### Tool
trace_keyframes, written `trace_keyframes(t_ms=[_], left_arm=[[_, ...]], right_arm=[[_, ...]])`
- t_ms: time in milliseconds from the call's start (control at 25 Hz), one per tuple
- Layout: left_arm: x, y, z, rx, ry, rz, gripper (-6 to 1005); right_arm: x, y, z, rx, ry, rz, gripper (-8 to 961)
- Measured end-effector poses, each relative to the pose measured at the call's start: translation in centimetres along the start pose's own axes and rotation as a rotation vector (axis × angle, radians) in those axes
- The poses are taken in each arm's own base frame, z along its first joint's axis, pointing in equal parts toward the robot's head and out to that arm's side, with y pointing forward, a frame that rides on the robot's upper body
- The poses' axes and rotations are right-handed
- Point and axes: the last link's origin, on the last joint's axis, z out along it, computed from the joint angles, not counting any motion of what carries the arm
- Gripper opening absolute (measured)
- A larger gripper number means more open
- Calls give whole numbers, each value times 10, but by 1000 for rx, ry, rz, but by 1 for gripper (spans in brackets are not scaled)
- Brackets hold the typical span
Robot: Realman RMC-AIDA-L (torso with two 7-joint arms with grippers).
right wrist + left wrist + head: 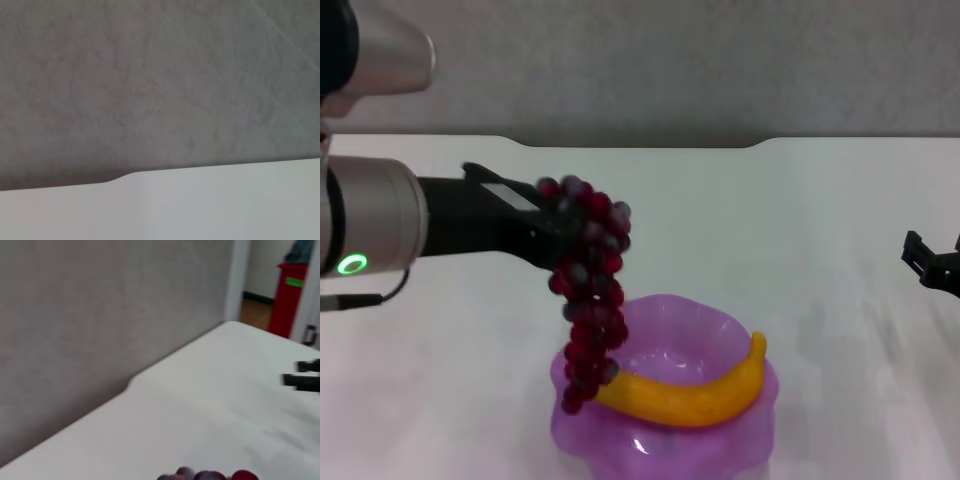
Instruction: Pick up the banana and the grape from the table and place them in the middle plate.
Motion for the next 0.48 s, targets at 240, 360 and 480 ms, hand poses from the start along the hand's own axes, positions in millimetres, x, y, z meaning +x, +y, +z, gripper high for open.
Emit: trace_keyframes(t_ms=[240,360,480], left_arm=[[2,17,4,-88,-20,33,152],[1,27,9,-124,-37,53,152],[1,34,12,-147,-47,66,151]], right_arm=[[-2,1,0,-4,-4,-1,678],[-3,3,1,-8,-7,-1,678],[-3,3,1,-8,-7,-1,679]])
